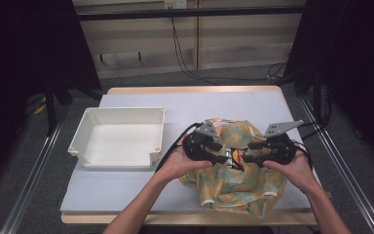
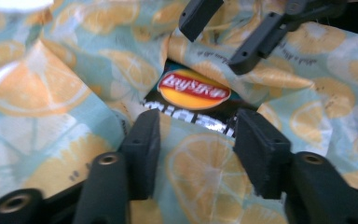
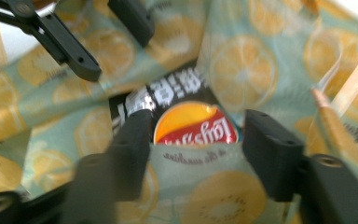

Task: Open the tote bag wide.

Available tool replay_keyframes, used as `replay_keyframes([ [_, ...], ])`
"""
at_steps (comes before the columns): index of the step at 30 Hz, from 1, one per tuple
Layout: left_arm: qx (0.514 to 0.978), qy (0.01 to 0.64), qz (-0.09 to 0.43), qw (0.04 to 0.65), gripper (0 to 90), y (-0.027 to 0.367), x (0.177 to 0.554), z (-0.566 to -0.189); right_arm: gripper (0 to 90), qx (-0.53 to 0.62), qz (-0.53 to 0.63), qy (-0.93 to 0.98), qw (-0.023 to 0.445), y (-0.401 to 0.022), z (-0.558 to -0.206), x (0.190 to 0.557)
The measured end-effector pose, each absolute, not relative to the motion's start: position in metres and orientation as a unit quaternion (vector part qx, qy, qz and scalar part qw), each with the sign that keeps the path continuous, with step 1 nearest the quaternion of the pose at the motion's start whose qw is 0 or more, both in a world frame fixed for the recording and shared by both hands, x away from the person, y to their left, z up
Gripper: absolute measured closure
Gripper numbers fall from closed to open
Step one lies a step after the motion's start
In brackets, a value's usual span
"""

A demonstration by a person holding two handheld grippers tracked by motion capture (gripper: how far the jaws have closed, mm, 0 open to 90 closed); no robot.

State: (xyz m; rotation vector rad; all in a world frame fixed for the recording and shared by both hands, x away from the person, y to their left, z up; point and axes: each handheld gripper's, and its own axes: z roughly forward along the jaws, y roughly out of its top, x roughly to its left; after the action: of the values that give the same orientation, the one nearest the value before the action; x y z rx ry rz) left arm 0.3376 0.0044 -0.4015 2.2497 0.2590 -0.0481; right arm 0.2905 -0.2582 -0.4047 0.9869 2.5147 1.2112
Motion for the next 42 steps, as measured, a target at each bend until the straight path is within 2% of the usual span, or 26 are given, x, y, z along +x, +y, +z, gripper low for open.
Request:
replay_keyframes([
  [1, 0.900, 0.102, -0.015, 0.423, 45.0, 0.004, 0.337, -0.404, 35.0, 0.332, 0.397, 0.851, 0.093, -0.257, -0.411, 0.288],
  [3, 0.909, 0.098, -0.005, 0.406, 43.6, 0.005, 0.337, -0.409, 33.1, 0.333, 0.392, 0.852, 0.096, -0.256, -0.413, 0.287],
  [7, 0.911, 0.108, 0.003, 0.398, 45.9, 0.007, 0.338, -0.418, 28.4, 0.339, 0.379, 0.856, 0.092, -0.255, -0.421, 0.282],
  [10, 0.912, 0.108, 0.006, 0.395, 63.0, 0.013, 0.340, -0.418, 28.4, 0.343, 0.361, 0.863, 0.086, -0.256, -0.427, 0.277],
  [11, 0.914, 0.109, 0.009, 0.391, 71.8, 0.014, 0.340, -0.418, 30.5, 0.345, 0.361, 0.863, 0.084, -0.257, -0.428, 0.276],
  [12, 0.916, 0.108, 0.018, 0.386, 71.8, 0.015, 0.341, -0.418, 30.5, 0.345, 0.361, 0.863, 0.084, -0.257, -0.428, 0.276],
  [13, 0.918, 0.108, 0.019, 0.381, 78.2, 0.016, 0.342, -0.418, 33.4, 0.346, 0.361, 0.862, 0.078, -0.258, -0.429, 0.276],
  [14, 0.917, 0.109, 0.016, 0.383, 87.8, 0.017, 0.344, -0.419, 40.6, 0.346, 0.361, 0.863, 0.074, -0.259, -0.432, 0.273],
  [15, 0.917, 0.112, 0.016, 0.382, 87.8, 0.017, 0.344, -0.419, 40.6, 0.346, 0.361, 0.863, 0.074, -0.259, -0.432, 0.273],
  [16, 0.917, 0.115, 0.013, 0.382, 90.0, 0.018, 0.345, -0.420, 48.2, 0.346, 0.363, 0.863, 0.068, -0.260, -0.433, 0.270],
  [17, 0.917, 0.116, 0.009, 0.383, 90.0, 0.019, 0.346, -0.420, 48.2, 0.346, 0.363, 0.863, 0.068, -0.260, -0.433, 0.270],
  [18, 0.917, 0.116, 0.011, 0.381, 90.0, 0.020, 0.346, -0.420, 62.3, 0.345, 0.362, 0.864, 0.061, -0.263, -0.434, 0.266],
  [19, 0.917, 0.118, 0.012, 0.381, 90.0, 0.021, 0.346, -0.420, 67.3, 0.343, 0.367, 0.863, 0.055, -0.265, -0.435, 0.265],
  [20, 0.917, 0.119, 0.009, 0.380, 90.0, 0.021, 0.347, -0.420, 67.3, 0.344, 0.368, 0.862, 0.053, -0.267, -0.436, 0.263],
  [21, 0.915, 0.122, 0.011, 0.384, 90.0, 0.022, 0.347, -0.420, 71.4, 0.344, 0.368, 0.862, 0.053, -0.267, -0.436, 0.263],
  [22, 0.915, 0.124, 0.008, 0.385, 90.0, 0.023, 0.349, -0.420, 89.1, 0.341, 0.374, 0.861, 0.051, -0.270, -0.437, 0.258],
  [33, 0.911, 0.140, 0.000, 0.387, 89.5, 0.034, 0.354, -0.426, 90.0, 0.361, 0.350, 0.862, 0.057, -0.291, -0.446, 0.230],
  [36, 0.902, 0.152, -0.012, 0.404, 83.7, 0.039, 0.355, -0.426, 90.0, 0.363, 0.362, 0.856, 0.063, -0.297, -0.451, 0.224],
  [39, 0.900, 0.137, -0.018, 0.412, 79.8, 0.035, 0.350, -0.420, 90.0, 0.361, 0.382, 0.848, 0.070, -0.300, -0.445, 0.223],
  [42, 0.896, 0.125, -0.020, 0.425, 73.7, 0.028, 0.341, -0.410, 82.8, 0.352, 0.400, 0.843, 0.078, -0.300, -0.434, 0.226],
])
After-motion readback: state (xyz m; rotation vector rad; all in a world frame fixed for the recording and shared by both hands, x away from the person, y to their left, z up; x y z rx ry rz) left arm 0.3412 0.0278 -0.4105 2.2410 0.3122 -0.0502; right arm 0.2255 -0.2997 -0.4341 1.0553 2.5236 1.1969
